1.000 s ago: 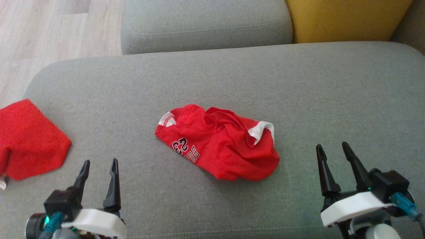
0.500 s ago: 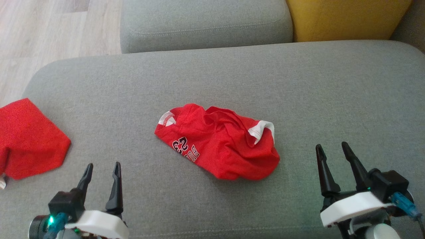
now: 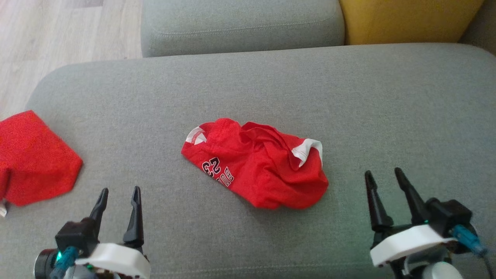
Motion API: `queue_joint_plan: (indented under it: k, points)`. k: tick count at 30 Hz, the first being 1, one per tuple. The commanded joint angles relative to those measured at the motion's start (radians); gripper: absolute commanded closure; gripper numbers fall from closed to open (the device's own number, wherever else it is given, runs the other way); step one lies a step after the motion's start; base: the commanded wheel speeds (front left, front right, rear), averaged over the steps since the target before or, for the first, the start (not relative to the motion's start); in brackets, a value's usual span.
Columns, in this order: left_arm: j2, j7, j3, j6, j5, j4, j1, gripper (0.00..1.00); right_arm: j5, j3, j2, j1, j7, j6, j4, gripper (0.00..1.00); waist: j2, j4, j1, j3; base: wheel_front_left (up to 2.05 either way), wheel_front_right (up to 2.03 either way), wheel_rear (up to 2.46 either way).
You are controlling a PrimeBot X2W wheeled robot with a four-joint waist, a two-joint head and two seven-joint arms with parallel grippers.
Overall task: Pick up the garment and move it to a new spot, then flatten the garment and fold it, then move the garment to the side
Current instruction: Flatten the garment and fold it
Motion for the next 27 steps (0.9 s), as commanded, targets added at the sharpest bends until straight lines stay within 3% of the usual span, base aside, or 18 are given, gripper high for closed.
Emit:
queue_joint_plan:
  k: [1, 9, 17, 18, 20, 27]
  points:
    - [0.017, -0.016, 0.029, 0.004, -0.003, -0.03, -0.065, 0.0, 0.005, 0.039, -0.005, -0.045, -0.001, 0.008, -0.029, 0.0, -0.0001, 0.003, 0.0001, 0.008, 0.0, 0.0, 0.0]
    - [0.009, -0.031, 0.004, -0.007, 0.001, -0.038, -0.153, 0.0, -0.012, 0.223, -0.005, -0.195, 0.011, 0.008, 0.072, 0.0, -0.0001, 0.047, 0.0001, 0.104, 0.0, 0.0, 0.0]
    - [-0.01, -0.064, -0.032, -0.032, 0.002, -0.005, -0.242, 0.0, -0.048, 0.245, -0.005, -0.347, 0.021, 0.008, 0.264, 0.0, -0.0001, 0.097, 0.0001, 0.166, 0.0, 0.0, 0.0]
    - [-0.011, -0.068, -0.033, -0.033, 0.002, -0.001, -0.249, 0.0, -0.053, 0.239, -0.005, -0.358, 0.03, 0.008, 0.287, 0.24, -0.0001, 0.099, 0.0001, 0.171, 0.0, 0.0, 0.0]
    - [-0.015, -0.076, -0.035, -0.033, 0.002, 0.006, -0.259, 0.0, -0.063, 0.227, -0.005, -0.378, 0.043, 0.008, 0.322, 1.0, -0.0001, 0.101, 0.0001, 0.179, 0.0, 0.0, 0.0]
    - [-0.022, -0.094, -0.039, -0.032, -0.001, 0.028, -0.272, 0.0, -0.074, 0.164, -0.008, -0.433, 0.036, 0.008, 0.351, 1.0, -0.0001, 0.095, 0.0001, 0.192, 0.0, 0.0, 0.0]
